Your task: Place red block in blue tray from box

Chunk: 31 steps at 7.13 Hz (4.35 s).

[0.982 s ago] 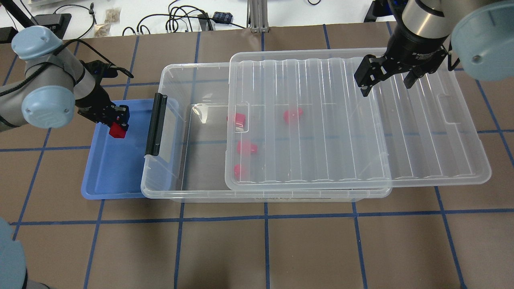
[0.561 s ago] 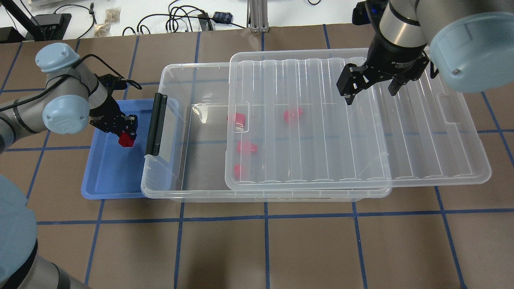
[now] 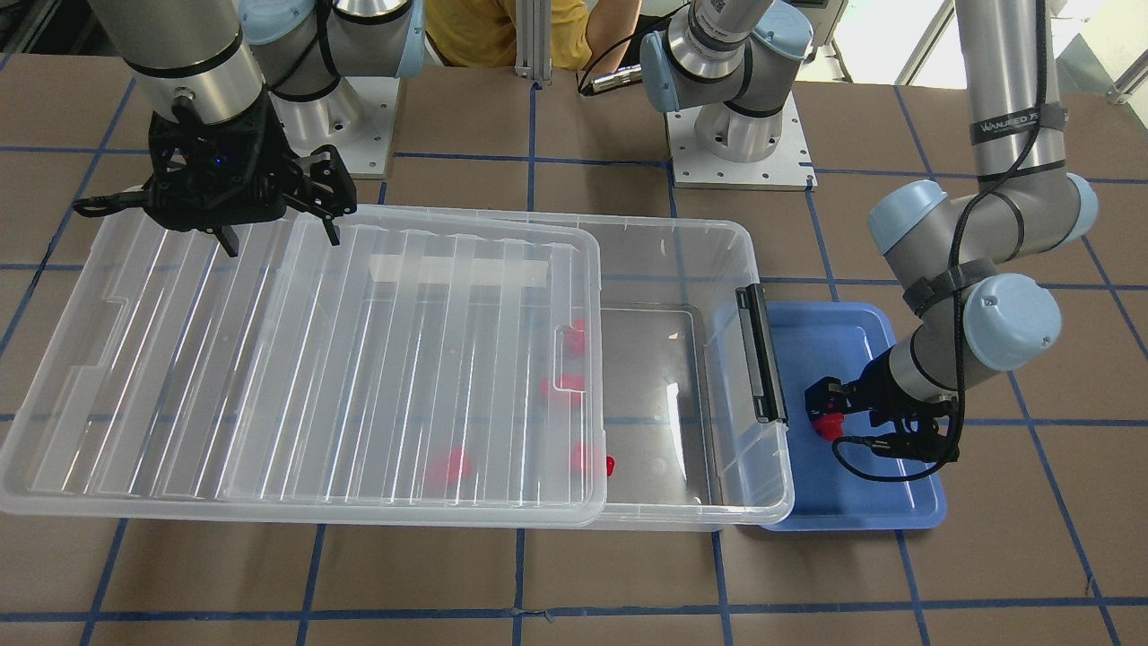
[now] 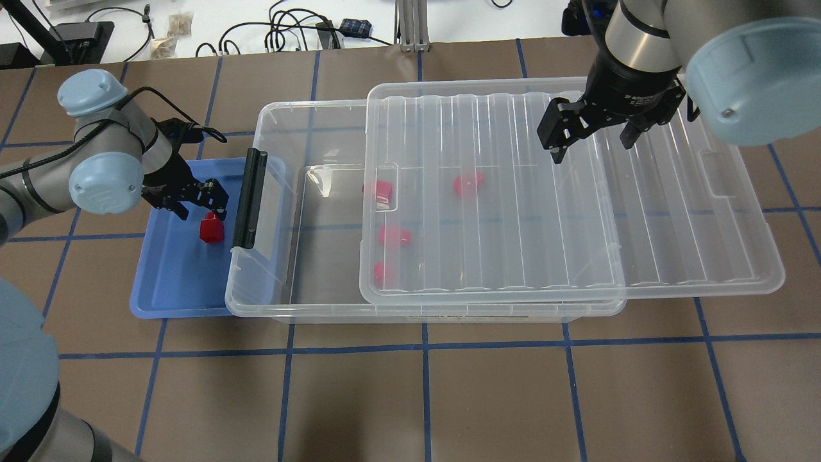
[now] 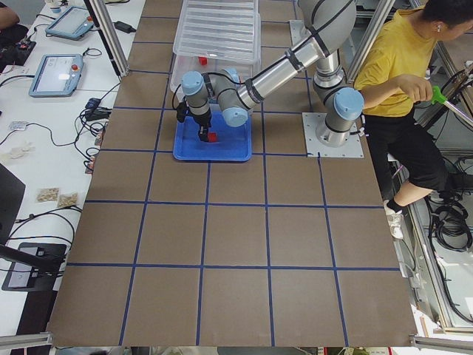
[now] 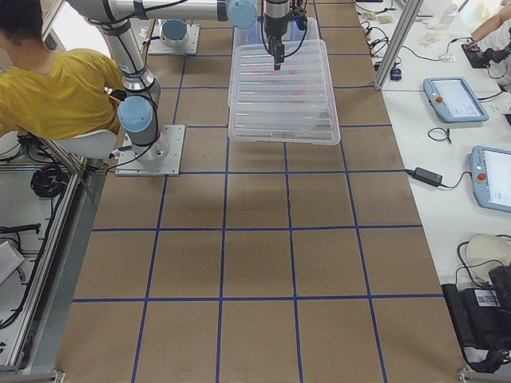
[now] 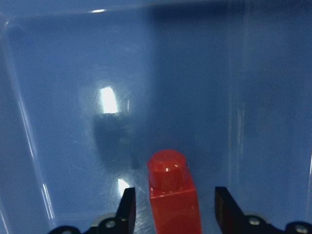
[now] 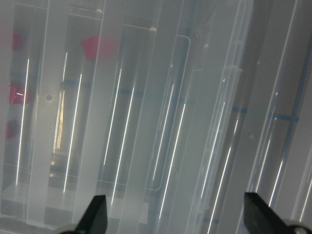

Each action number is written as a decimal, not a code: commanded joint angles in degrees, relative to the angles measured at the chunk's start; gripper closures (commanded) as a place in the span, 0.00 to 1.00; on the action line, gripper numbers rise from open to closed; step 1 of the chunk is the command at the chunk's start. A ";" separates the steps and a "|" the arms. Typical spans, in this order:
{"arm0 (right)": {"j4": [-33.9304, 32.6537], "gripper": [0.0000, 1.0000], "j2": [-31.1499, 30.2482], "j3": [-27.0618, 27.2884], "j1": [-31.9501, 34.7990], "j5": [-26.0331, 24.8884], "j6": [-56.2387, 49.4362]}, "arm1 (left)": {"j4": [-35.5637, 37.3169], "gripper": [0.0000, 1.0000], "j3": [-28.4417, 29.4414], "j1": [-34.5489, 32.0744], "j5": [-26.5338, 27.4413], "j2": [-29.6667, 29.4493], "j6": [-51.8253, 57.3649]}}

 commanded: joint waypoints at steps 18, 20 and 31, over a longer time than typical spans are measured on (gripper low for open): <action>-9.63 0.00 6.97 13.14 -26.31 0.92 -22.60 | -28.74 0.00 11.31 -21.09 -0.14 25.00 -25.90; -9.63 0.00 6.53 13.42 -24.12 3.27 -21.03 | -28.65 0.00 11.40 -21.09 -0.06 25.09 -25.90; -9.80 0.00 6.44 9.14 -16.81 3.29 -18.29 | -28.56 0.00 11.31 -21.09 -0.14 25.00 -25.82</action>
